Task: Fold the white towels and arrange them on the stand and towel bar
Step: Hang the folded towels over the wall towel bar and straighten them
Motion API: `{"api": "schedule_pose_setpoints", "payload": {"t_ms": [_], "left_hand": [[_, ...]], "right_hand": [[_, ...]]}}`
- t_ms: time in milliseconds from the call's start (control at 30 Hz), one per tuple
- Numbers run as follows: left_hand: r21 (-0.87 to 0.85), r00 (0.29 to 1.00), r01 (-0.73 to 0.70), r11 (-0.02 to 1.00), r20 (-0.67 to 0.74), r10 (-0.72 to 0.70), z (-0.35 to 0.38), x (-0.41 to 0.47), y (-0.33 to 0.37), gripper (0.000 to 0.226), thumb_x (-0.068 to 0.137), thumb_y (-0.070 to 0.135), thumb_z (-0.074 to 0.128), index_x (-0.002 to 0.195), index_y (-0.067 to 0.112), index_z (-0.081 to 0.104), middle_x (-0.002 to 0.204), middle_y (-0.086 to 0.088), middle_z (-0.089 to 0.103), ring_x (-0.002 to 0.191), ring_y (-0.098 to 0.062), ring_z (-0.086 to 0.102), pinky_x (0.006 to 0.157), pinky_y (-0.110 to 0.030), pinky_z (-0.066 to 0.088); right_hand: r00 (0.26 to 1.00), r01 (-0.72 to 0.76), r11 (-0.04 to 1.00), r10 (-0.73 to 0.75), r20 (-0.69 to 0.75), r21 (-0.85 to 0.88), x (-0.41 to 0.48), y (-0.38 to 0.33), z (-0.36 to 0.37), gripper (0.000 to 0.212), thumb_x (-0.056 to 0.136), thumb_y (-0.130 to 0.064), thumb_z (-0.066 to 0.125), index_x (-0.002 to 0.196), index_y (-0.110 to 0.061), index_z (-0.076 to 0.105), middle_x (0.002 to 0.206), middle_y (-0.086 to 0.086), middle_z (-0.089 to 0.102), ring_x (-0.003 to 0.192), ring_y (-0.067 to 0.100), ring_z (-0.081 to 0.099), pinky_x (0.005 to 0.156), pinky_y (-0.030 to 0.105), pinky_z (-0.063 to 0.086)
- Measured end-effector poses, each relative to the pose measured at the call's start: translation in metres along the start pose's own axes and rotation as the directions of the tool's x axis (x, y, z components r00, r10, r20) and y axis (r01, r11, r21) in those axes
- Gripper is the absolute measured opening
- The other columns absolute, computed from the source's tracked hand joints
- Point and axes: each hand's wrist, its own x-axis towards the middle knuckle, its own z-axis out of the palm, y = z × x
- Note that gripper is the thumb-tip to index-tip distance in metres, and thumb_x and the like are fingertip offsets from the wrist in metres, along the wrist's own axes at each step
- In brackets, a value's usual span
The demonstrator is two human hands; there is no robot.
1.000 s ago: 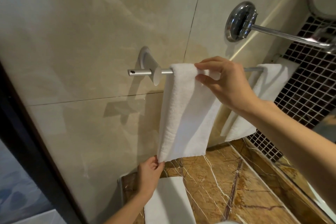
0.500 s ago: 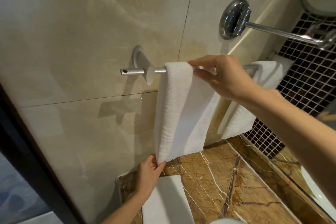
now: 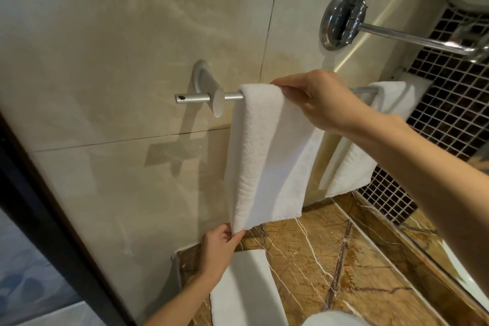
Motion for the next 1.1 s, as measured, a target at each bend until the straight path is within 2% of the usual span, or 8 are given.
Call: {"api": "schedule_pose_setpoints", "payload": {"t_ms": [67, 167, 267, 467, 600, 667, 867, 1100], "left_hand": [[0.036, 1.000, 0.005, 0.999, -0.010, -0.005, -0.0002, -0.0004, 0.0003, 0.027, 0.077, 0.016, 0.078, 0.076, -0.006, 0.064, 0.068, -0.025, 0.066, 0.062, -0.017, 0.054, 0.063, -0.032, 0.042], [0.110, 0.999, 0.009, 0.994, -0.049, -0.003, -0.0004, -0.0001, 0.0024, 0.027, 0.076, 0.019, 0.079, 0.073, -0.004, 0.065, 0.062, -0.016, 0.068, 0.058, -0.021, 0.058, 0.059, -0.032, 0.044], [0.137, 0.998, 0.024, 0.990, -0.056, -0.016, -0.0005, 0.0014, 0.0049, 0.023, 0.077, 0.017, 0.078, 0.074, -0.003, 0.066, 0.062, -0.005, 0.070, 0.066, -0.028, 0.069, 0.067, -0.042, 0.054], [0.147, 0.999, 0.032, 0.989, -0.048, -0.025, -0.0011, -0.0007, 0.0054, 0.015, 0.077, 0.018, 0.078, 0.076, 0.006, 0.069, 0.061, -0.003, 0.070, 0.062, -0.021, 0.068, 0.070, -0.047, 0.057], [0.128, 0.999, 0.021, 0.992, -0.045, -0.015, -0.0005, -0.0019, 0.0045, 0.015, 0.077, 0.016, 0.077, 0.078, 0.004, 0.068, 0.064, -0.005, 0.071, 0.066, -0.029, 0.069, 0.070, -0.050, 0.057], [0.124, 0.999, 0.023, 0.992, -0.047, -0.018, -0.0004, -0.0019, 0.0044, 0.013, 0.078, 0.015, 0.077, 0.079, 0.005, 0.069, 0.065, -0.005, 0.071, 0.066, -0.029, 0.069, 0.070, -0.050, 0.057], [0.090, 0.998, 0.051, 0.995, -0.030, -0.048, 0.0016, -0.0002, 0.0054, 0.012, 0.078, 0.008, 0.076, 0.072, 0.012, 0.066, 0.057, 0.005, 0.067, 0.053, -0.009, 0.064, 0.067, -0.046, 0.055], [0.039, 0.999, 0.039, 0.998, -0.034, -0.038, -0.0008, 0.0032, 0.0062, 0.012, 0.079, 0.008, 0.074, 0.073, 0.013, 0.066, 0.057, 0.002, 0.067, 0.059, -0.014, 0.063, 0.067, -0.040, 0.055]], "right_hand": [[1.000, -0.007, 1.000, 0.007, -0.006, 0.002, -0.0004, -0.0003, 0.0006, 0.026, 0.100, -0.019, 0.046, 0.115, -0.015, 0.066, 0.107, 0.010, 0.071, 0.104, 0.032, 0.062, 0.089, 0.046, 0.049], [1.000, -0.018, 1.000, 0.018, -0.023, -0.001, -0.0006, -0.0019, 0.0013, 0.027, 0.100, -0.020, 0.046, 0.118, -0.017, 0.067, 0.111, 0.007, 0.071, 0.107, 0.027, 0.063, 0.091, 0.044, 0.049], [1.000, -0.012, 1.000, 0.012, -0.028, -0.004, -0.0008, -0.0025, 0.0012, 0.028, 0.099, -0.019, 0.046, 0.117, -0.017, 0.067, 0.109, 0.007, 0.071, 0.105, 0.024, 0.064, 0.090, 0.043, 0.049], [0.998, 0.003, 1.000, -0.004, -0.060, -0.017, -0.0025, -0.0024, 0.0039, 0.027, 0.098, -0.018, 0.045, 0.112, -0.016, 0.068, 0.105, 0.011, 0.071, 0.102, 0.031, 0.063, 0.087, 0.043, 0.049], [0.998, 0.004, 1.000, -0.006, -0.065, -0.019, -0.0022, -0.0025, 0.0052, 0.028, 0.098, -0.019, 0.045, 0.115, -0.018, 0.068, 0.107, 0.008, 0.071, 0.107, 0.029, 0.063, 0.088, 0.042, 0.048], [0.997, -0.001, 1.000, 0.001, -0.079, -0.004, -0.0025, -0.0025, 0.0061, 0.028, 0.098, -0.018, 0.047, 0.116, -0.018, 0.068, 0.111, 0.007, 0.071, 0.109, 0.028, 0.063, 0.090, 0.041, 0.048], [0.994, 0.003, 1.000, -0.003, -0.108, 0.003, -0.0036, -0.0017, 0.0069, 0.028, 0.098, -0.017, 0.048, 0.119, -0.020, 0.068, 0.117, 0.000, 0.070, 0.114, 0.021, 0.062, 0.090, 0.033, 0.048], [0.995, -0.004, 1.000, 0.005, -0.104, 0.010, -0.0034, -0.0030, 0.0063, 0.029, 0.099, -0.017, 0.047, 0.120, -0.021, 0.067, 0.118, -0.001, 0.070, 0.114, 0.022, 0.061, 0.092, 0.036, 0.047]]}}
